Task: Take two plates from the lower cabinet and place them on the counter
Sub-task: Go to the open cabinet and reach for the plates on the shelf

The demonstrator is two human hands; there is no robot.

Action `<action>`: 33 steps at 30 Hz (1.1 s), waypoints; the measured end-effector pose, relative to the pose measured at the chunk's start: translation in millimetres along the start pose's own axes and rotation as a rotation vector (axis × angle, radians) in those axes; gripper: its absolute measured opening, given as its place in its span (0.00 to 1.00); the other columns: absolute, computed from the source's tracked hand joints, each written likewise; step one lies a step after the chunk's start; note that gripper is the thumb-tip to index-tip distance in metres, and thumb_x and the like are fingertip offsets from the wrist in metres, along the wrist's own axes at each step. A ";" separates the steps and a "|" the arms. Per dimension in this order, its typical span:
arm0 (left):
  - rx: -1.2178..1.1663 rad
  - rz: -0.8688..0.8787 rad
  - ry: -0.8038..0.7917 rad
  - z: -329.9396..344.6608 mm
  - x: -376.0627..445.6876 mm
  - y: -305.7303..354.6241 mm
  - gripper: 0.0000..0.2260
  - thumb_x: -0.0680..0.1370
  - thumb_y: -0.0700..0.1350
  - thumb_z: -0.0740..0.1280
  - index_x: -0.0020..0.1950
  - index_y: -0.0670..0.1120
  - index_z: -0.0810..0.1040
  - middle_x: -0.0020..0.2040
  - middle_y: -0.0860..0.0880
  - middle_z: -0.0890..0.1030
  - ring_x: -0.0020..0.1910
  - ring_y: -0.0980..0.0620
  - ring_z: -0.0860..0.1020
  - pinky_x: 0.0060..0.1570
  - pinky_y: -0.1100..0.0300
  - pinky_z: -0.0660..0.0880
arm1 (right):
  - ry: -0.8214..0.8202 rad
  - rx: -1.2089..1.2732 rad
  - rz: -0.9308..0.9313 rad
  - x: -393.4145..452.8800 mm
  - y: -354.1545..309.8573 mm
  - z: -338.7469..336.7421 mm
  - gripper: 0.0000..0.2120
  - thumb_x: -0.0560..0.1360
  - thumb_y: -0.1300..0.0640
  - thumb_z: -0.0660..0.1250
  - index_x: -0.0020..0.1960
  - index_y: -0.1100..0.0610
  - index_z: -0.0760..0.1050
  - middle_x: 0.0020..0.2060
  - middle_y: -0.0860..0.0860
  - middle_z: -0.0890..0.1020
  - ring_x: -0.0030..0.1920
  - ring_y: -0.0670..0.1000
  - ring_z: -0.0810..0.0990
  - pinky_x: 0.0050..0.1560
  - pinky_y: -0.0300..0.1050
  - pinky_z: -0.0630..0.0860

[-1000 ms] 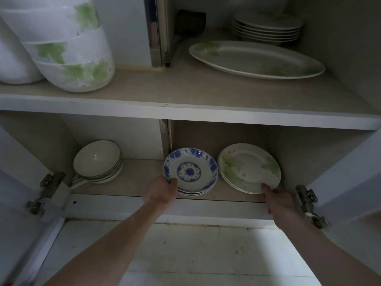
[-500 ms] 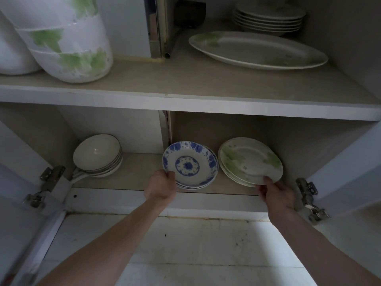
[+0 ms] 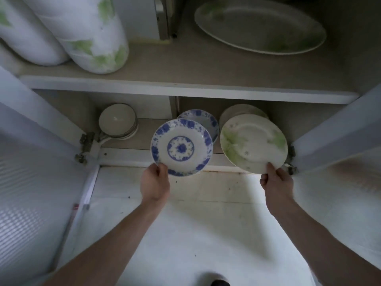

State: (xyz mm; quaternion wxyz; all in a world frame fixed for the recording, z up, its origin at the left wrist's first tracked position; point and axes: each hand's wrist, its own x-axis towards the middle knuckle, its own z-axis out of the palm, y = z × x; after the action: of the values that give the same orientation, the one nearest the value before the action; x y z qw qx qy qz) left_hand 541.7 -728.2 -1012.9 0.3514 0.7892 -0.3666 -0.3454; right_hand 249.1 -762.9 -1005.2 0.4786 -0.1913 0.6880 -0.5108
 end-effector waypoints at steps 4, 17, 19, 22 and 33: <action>0.048 -0.053 0.004 -59.5 -65.6 33.5 0.17 0.81 0.54 0.55 0.34 0.49 0.67 0.29 0.49 0.71 0.30 0.48 0.69 0.32 0.56 0.62 | -0.037 -0.127 0.016 -78.5 -49.9 -23.1 0.14 0.83 0.60 0.64 0.40 0.51 0.69 0.28 0.46 0.66 0.27 0.44 0.64 0.30 0.34 0.67; 0.074 -0.188 0.013 -223.2 -220.6 204.6 0.18 0.86 0.46 0.57 0.36 0.44 0.69 0.32 0.49 0.73 0.32 0.51 0.69 0.32 0.56 0.64 | -0.143 -0.387 0.044 -283.4 -234.6 -83.4 0.20 0.83 0.52 0.64 0.37 0.60 0.64 0.29 0.53 0.66 0.33 0.53 0.61 0.37 0.50 0.57; 0.073 -0.174 0.007 -252.0 -236.4 226.6 0.18 0.85 0.46 0.58 0.35 0.43 0.67 0.31 0.48 0.71 0.31 0.50 0.67 0.32 0.55 0.62 | -0.146 -0.409 0.055 -311.2 -265.4 -89.0 0.20 0.84 0.52 0.63 0.38 0.59 0.63 0.29 0.53 0.64 0.33 0.53 0.60 0.37 0.50 0.56; 0.052 -0.184 0.010 -295.0 -268.6 260.5 0.18 0.85 0.46 0.58 0.36 0.43 0.66 0.31 0.48 0.70 0.31 0.50 0.66 0.33 0.54 0.61 | -0.162 -0.428 0.010 -354.6 -312.6 -96.5 0.19 0.84 0.54 0.62 0.37 0.59 0.62 0.30 0.54 0.63 0.33 0.52 0.60 0.37 0.49 0.56; -0.079 -0.210 0.028 -427.5 -354.4 371.1 0.18 0.85 0.49 0.59 0.38 0.41 0.71 0.31 0.48 0.72 0.32 0.50 0.67 0.36 0.53 0.64 | -0.079 -0.294 -0.044 -484.5 -444.0 -121.1 0.20 0.83 0.56 0.64 0.36 0.62 0.64 0.26 0.47 0.66 0.34 0.53 0.63 0.41 0.52 0.62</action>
State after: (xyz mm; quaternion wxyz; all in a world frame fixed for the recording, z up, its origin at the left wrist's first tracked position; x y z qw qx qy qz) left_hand 585.7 -488.0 -391.3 0.3491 0.8135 -0.2629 -0.3836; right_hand 272.4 -515.2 -384.9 0.4607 -0.2944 0.7318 -0.4069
